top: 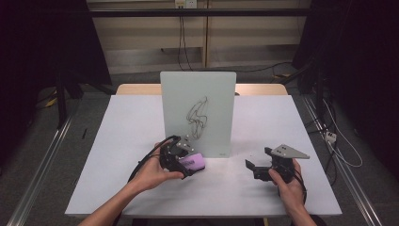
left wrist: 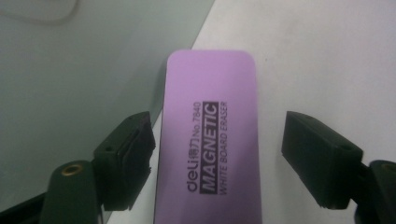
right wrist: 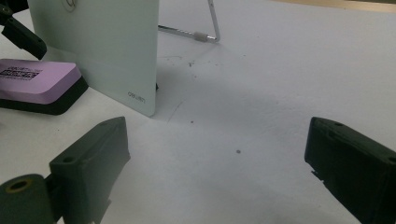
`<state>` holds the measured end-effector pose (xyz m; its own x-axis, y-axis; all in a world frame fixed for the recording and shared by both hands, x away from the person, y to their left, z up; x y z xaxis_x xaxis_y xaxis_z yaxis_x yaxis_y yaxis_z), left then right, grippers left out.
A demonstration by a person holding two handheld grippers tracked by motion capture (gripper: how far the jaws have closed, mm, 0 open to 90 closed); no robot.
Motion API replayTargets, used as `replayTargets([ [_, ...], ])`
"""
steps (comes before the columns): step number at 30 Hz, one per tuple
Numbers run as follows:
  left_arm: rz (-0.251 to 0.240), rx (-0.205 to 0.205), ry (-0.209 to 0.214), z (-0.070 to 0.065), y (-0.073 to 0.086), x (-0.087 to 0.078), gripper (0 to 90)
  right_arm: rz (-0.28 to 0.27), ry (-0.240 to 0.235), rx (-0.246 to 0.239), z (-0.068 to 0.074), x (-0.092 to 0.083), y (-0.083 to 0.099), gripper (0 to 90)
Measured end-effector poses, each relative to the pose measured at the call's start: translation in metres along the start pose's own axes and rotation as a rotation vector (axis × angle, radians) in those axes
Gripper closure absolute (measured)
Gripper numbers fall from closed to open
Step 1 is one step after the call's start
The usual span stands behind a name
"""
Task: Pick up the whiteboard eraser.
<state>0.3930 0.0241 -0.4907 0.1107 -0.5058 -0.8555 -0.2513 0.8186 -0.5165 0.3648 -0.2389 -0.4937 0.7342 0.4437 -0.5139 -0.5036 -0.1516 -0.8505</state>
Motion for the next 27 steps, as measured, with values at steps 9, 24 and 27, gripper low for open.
replayTargets([
  [9, 0.033, 0.015, 0.005, 0.0043, 0.0071, 0.0051, 38.8, 0.004, -0.001, -0.006, 0.0010, 0.0009, 0.0003, 6.3],
  [24, 0.039, 0.020, -0.025, 0.0029, 0.0067, 0.0091, 40.4, 0.007, -0.005, -0.010, 0.0018, 0.0012, 0.0005, 6.3],
  [27, 0.048, 0.041, -0.029, 0.0030, 0.0069, 0.0084, 40.5, 0.007, -0.006, -0.009, 0.0017, 0.0014, 0.0006, 6.3],
])
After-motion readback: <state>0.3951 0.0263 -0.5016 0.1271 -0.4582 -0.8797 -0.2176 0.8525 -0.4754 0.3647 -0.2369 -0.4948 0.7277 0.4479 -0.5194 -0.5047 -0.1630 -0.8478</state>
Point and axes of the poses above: each handheld gripper's, and its own axes: x roughly forward along the jaws, y roughly out of its underside, z roughly to its left, the point moved 8 cm from there along x, roughly forward along the jaws, and after that the axes turned 2 degrees about z, right-handed, at the moved point
